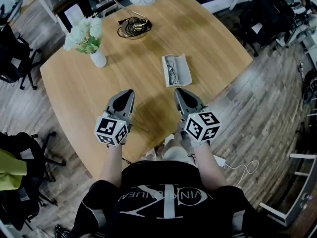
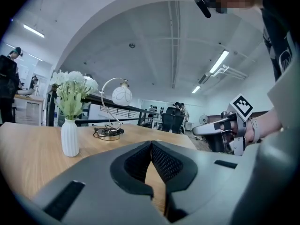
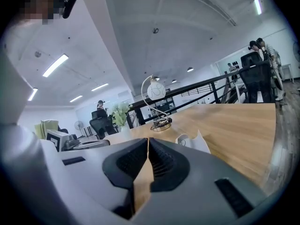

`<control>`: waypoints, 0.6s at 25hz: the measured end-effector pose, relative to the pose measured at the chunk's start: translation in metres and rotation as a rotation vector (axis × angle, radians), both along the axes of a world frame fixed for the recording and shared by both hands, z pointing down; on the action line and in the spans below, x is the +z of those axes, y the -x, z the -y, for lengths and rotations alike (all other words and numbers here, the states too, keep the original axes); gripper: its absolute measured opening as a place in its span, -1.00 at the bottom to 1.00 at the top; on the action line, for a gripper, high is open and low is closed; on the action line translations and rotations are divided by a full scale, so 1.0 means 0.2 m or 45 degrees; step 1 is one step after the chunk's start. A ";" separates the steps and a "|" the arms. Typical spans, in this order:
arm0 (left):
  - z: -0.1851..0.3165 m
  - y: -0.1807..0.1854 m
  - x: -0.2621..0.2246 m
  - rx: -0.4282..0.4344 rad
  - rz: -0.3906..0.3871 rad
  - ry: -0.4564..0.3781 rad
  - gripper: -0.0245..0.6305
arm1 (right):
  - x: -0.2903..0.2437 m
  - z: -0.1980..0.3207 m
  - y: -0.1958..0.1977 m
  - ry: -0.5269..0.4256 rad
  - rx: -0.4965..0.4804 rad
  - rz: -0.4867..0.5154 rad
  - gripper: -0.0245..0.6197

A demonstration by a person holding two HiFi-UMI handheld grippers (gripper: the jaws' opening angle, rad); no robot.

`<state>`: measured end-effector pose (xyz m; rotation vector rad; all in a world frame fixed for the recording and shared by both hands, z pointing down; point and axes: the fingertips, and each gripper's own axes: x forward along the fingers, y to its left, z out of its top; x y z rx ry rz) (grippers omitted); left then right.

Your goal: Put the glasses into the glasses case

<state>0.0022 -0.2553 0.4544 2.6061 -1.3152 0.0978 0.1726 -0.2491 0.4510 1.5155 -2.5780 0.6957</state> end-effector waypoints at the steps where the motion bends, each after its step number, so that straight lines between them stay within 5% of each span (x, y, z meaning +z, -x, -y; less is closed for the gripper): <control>1: 0.00 0.02 -0.02 -0.023 -0.002 -0.012 -0.87 | -0.01 -0.01 0.00 -0.013 -0.015 0.001 -0.83; 15: -0.19 0.17 -0.20 -0.279 0.045 -0.081 -0.87 | -0.18 -0.11 -0.06 -0.159 -0.250 -0.119 -0.83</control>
